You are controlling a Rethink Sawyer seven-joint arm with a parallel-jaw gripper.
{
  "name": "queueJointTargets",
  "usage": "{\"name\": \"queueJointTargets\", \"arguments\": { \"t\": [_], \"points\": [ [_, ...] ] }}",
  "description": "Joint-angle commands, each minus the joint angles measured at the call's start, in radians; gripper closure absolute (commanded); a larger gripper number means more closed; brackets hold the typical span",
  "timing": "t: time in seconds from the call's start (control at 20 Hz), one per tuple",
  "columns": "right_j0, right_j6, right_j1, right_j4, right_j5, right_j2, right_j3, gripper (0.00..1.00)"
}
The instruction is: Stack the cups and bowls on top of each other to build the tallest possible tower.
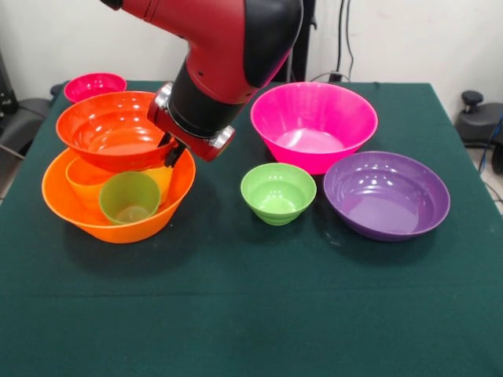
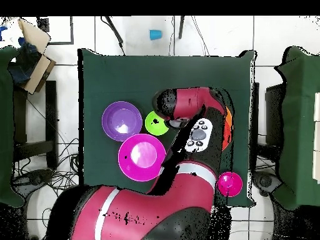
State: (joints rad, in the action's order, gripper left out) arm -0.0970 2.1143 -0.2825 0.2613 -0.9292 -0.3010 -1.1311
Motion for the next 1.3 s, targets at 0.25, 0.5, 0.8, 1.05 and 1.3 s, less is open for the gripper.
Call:
{"name": "queueJointTargets", "arguments": {
  "t": [0.25,0.5,0.8,1.05,1.3],
  "points": [
    [0.028,-0.029,0.04,0.007,-0.101,0.094,0.125,1.0],
    [0.031,-0.04,0.034,0.011,-0.121,0.093,0.125,1.0],
    [0.025,-0.059,0.03,0.001,-0.168,0.101,0.136,1.0],
    [0.026,-0.068,0.02,0.009,-0.174,0.095,0.123,1.0],
    [0.022,-0.081,0.008,0.01,-0.179,0.094,0.112,1.0]
  ]
}}
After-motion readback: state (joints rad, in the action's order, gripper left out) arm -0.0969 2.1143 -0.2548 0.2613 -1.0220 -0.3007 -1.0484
